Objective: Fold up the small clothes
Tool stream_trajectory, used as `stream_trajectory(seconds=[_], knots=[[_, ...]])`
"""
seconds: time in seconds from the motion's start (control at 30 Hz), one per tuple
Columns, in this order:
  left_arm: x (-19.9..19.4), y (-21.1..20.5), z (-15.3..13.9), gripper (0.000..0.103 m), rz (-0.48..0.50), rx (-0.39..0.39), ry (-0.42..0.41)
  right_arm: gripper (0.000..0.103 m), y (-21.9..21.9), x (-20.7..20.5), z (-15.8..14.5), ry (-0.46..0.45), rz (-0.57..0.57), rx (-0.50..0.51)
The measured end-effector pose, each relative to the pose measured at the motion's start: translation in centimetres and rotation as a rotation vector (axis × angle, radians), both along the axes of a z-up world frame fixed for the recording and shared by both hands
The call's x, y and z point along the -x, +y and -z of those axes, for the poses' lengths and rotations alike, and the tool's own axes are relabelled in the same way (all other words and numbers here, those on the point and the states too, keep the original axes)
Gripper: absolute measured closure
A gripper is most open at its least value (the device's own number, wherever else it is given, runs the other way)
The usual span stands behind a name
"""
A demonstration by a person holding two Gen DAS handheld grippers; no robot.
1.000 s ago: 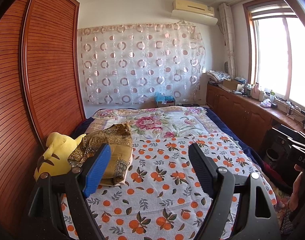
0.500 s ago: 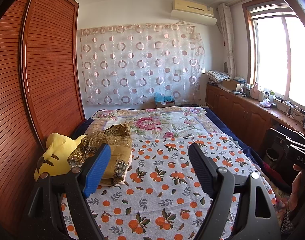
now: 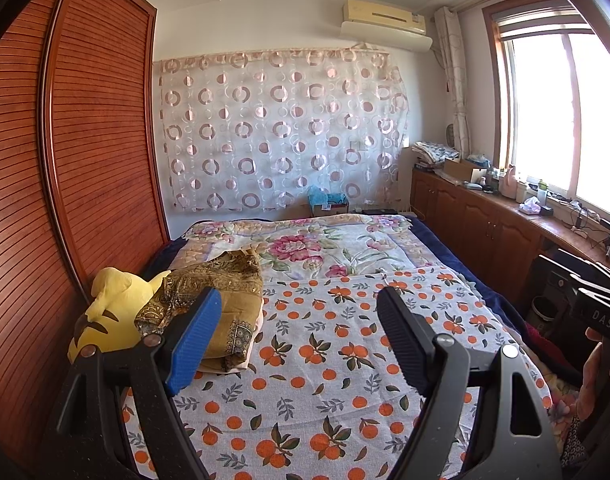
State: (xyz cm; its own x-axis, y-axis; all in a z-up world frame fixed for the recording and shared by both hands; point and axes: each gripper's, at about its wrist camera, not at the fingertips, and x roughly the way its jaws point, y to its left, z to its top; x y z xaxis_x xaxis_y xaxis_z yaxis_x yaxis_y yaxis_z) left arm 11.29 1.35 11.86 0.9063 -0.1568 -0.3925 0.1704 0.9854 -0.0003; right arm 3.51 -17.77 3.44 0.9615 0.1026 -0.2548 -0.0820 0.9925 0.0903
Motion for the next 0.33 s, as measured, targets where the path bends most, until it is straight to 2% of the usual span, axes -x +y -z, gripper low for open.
stream_trajectory(seconds=[0.33], knots=[[0.00,0.06,-0.05,0.023,-0.001,-0.001,-0.001,0.033,0.06,0.09,0.06,-0.005,0.004,0.004]])
